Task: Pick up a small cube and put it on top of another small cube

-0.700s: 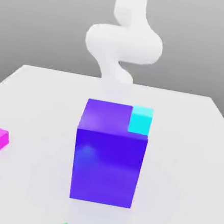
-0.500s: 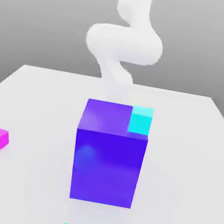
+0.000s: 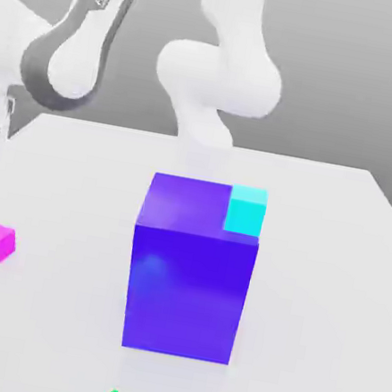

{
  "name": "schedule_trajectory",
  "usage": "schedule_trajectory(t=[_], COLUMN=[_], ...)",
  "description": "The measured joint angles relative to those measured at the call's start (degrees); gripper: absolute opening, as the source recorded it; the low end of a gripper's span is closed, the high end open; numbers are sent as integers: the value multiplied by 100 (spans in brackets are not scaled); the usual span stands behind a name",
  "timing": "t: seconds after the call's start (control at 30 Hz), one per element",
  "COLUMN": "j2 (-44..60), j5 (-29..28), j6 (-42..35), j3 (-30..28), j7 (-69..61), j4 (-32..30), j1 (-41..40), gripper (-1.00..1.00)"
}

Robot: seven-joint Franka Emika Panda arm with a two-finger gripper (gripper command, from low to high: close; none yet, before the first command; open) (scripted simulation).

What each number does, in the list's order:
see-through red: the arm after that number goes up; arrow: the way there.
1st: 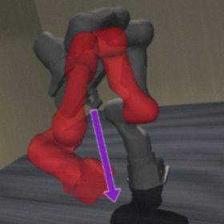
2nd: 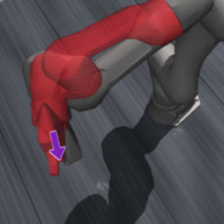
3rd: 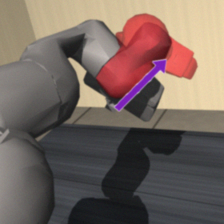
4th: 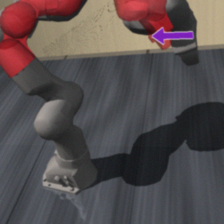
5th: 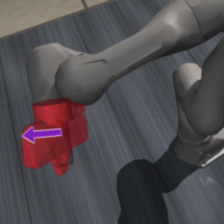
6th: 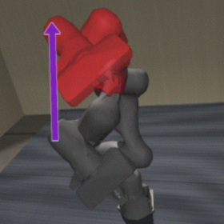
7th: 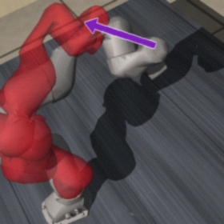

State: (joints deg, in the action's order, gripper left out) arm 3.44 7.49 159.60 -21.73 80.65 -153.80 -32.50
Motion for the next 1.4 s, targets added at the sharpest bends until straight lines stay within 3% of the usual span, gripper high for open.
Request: schedule_trajectory(t=[0.1, 0.23, 0.27, 0.5, 0.7, 1.13, 1.27, 1.3, 1.4], j2=[640, 1470, 1609, 1611, 489, 802, 1570, 1797, 1797], j5=[478, 1267, 1372, 1361, 102, -861, -1251, -1332, -1332], j6=[407, 1025, 1134, 1141, 321, -983, -888, -735, -735], j3=[137, 989, 1158, 1168, 419, 2432, 2911, 2912, 2912], j7=[-114, -684, -764, -755, 192, -1433, -1870, -1874, -1874], j4=[-51, 125, 157, 157, -111, 1548, 2199, 2271, 2271], j1=[-251, -951, -1097, -1108, -628, 1133, 1707, 1782, 1782], gripper=[0, 0, -100, -100, -100, -100, -100, 100, 100])
